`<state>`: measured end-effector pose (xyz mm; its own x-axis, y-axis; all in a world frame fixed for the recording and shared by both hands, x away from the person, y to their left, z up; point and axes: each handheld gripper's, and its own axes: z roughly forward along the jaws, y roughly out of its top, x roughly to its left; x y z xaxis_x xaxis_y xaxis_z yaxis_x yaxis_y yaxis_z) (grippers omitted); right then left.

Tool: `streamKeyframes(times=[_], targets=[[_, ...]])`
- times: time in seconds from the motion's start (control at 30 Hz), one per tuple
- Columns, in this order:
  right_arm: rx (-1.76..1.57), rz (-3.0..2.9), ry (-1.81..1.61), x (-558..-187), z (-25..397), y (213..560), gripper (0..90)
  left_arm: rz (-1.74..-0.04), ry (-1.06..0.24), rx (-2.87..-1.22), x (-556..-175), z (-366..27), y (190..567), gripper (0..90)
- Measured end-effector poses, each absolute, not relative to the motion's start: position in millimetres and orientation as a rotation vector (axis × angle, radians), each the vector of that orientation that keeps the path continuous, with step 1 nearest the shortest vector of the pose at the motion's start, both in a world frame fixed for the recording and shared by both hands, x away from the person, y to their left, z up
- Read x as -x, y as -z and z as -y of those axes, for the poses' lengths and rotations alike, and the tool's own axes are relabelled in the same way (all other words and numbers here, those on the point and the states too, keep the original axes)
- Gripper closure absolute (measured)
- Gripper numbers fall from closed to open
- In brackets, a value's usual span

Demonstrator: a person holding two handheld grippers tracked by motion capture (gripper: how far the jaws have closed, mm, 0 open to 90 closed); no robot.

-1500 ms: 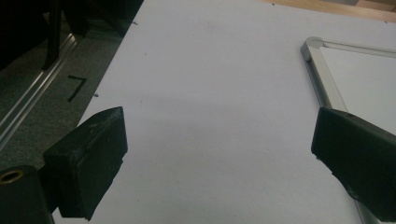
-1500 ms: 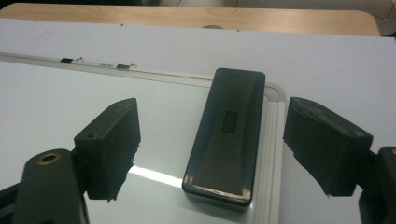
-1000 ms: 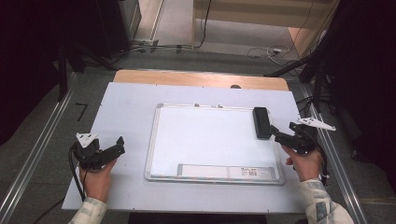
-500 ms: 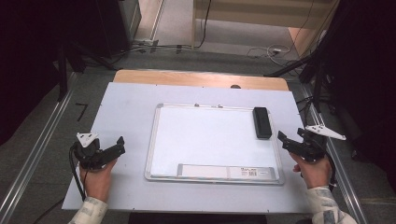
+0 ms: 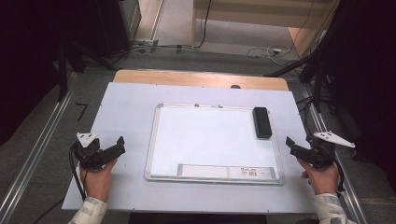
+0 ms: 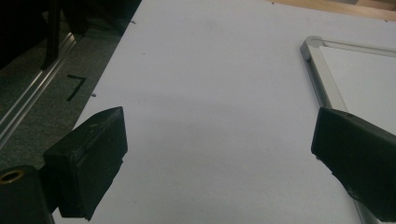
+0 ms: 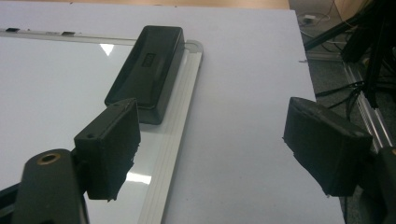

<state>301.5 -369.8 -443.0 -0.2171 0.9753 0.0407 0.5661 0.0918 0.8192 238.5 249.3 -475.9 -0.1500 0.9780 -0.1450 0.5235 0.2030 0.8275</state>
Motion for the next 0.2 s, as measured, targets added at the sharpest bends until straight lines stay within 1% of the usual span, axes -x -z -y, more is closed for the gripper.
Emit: streamKeyframes(times=[0.2], targets=[[-1.52, -1.832, -1.001, -296.4, 374.6, 443.2, 17.9, -1.776, -0.82, -1.406, -238.4, -249.3, 475.2, 4.0]])
